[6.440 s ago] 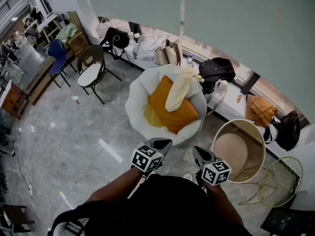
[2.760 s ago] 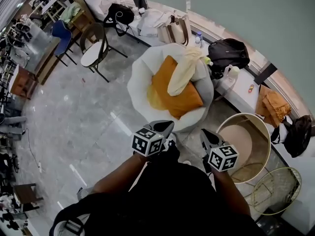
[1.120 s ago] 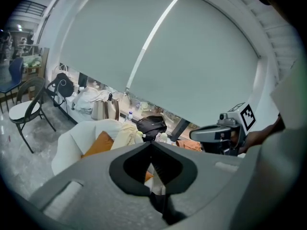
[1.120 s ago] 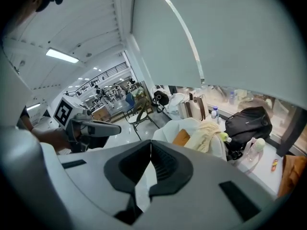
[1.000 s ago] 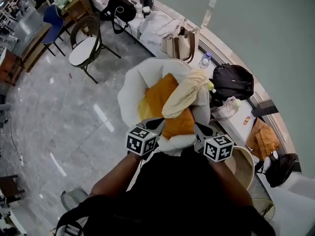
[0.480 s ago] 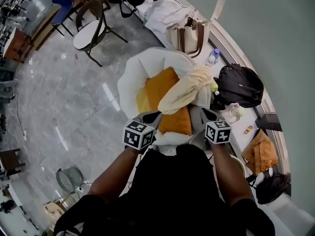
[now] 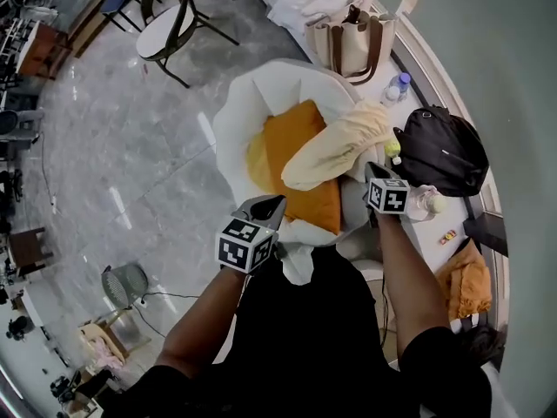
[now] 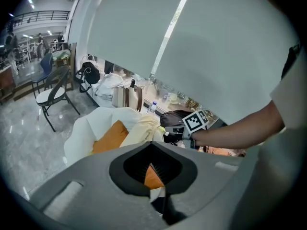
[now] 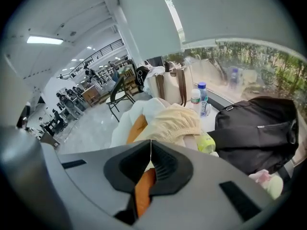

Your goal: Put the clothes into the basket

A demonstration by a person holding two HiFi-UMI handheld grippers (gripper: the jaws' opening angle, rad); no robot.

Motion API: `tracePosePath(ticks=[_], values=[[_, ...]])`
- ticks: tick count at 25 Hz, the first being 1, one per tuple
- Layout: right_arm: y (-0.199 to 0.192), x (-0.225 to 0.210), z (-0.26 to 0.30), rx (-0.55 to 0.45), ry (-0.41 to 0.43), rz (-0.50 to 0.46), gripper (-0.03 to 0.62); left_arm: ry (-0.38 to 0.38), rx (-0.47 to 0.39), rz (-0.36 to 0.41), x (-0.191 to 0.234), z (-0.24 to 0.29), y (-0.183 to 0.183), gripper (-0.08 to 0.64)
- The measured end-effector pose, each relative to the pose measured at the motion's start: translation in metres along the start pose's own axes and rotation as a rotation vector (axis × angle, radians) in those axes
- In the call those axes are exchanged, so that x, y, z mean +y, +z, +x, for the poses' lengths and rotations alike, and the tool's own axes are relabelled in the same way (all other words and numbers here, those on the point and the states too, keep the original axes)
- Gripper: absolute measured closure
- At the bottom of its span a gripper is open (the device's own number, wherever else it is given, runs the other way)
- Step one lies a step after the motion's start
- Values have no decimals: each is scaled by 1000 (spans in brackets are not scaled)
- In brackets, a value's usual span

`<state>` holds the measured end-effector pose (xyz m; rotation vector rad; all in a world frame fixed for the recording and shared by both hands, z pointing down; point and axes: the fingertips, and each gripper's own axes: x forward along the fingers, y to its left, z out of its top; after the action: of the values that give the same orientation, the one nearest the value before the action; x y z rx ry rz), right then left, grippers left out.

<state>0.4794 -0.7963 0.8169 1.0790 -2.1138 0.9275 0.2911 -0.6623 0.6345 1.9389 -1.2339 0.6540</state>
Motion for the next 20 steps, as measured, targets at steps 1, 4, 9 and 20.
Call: tracePosePath(ticks=[1, 4, 9, 20], values=[[0, -8, 9, 6, -13, 0, 575, 3, 12, -4, 0, 2, -5, 560], [-1, -26, 35, 24, -28, 3, 571, 11, 47, -26, 0, 5, -19, 560], [-1, -47, 66, 47, -32, 73, 481, 8, 72, -115, -3, 5, -40, 559], [-3, -70, 107, 18, 20, 412, 411, 53, 99, -165, -6, -9, -66, 559]])
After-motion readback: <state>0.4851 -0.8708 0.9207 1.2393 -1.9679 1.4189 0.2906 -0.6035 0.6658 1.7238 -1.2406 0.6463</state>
